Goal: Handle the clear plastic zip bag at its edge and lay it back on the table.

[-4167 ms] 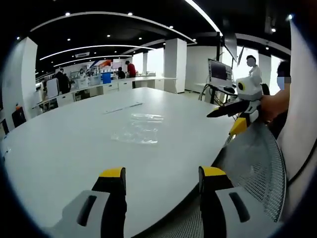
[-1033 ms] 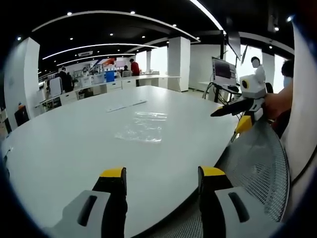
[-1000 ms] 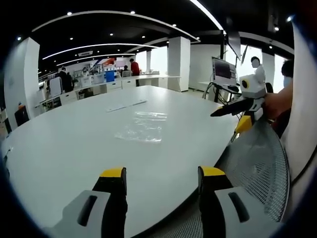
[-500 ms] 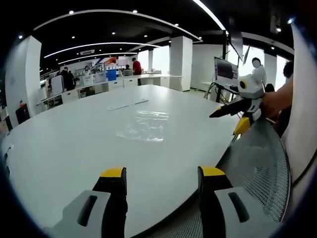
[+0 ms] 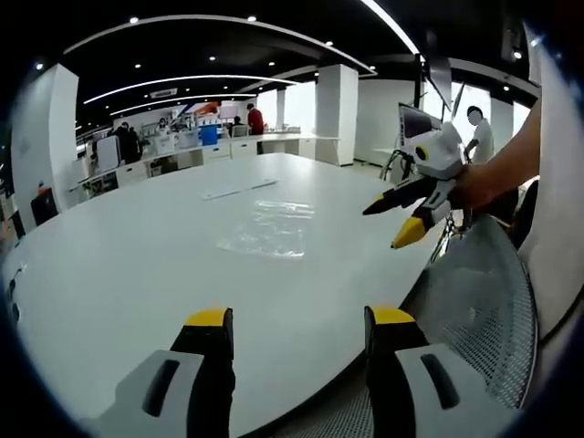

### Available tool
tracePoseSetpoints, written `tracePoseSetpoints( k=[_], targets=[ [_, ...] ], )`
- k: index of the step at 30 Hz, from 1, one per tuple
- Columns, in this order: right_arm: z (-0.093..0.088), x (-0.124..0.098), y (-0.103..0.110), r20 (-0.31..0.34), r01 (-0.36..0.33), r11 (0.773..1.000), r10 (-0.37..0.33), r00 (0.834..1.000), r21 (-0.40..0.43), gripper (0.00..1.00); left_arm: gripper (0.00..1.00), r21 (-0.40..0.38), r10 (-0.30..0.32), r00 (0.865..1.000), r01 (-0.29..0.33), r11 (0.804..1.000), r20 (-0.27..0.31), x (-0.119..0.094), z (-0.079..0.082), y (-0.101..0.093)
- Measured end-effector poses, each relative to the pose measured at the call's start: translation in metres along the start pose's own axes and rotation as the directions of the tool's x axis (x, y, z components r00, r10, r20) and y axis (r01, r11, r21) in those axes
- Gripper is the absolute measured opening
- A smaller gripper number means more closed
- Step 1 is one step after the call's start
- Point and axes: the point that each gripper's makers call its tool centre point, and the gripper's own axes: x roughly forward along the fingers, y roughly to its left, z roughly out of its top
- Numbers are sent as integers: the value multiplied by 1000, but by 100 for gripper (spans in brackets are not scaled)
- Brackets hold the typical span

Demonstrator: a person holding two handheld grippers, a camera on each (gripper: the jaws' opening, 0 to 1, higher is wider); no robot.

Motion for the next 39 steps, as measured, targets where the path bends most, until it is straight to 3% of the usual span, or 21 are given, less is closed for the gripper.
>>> tracePoseSetpoints(
  k=[5, 18, 26, 33, 39],
  targets=[
    [0, 18, -13, -30, 0, 1000, -1, 1000, -26, 63, 56, -2, 7, 1000, -7, 1000, -4, 0, 0, 1],
    [8, 72, -23, -111, -21, 990, 6, 994, -136, 44, 56, -10, 25, 1000, -26, 1000, -12, 1, -3, 5],
    [10, 100, -25, -154, -46, 982, 18, 988, -181, 40, 56, -15, 32, 999, -32, 999, -17, 1, -4, 7],
    [5, 115, -27, -215, -53, 960, -8, 976, -274, 34, 55, -20, 36, 999, -37, 999, -19, 1, -5, 8],
    [6, 121, -27, -231, -52, 941, -28, 972, -334, 31, 55, -25, 42, 999, -43, 999, -16, 1, -5, 10]
  ],
)
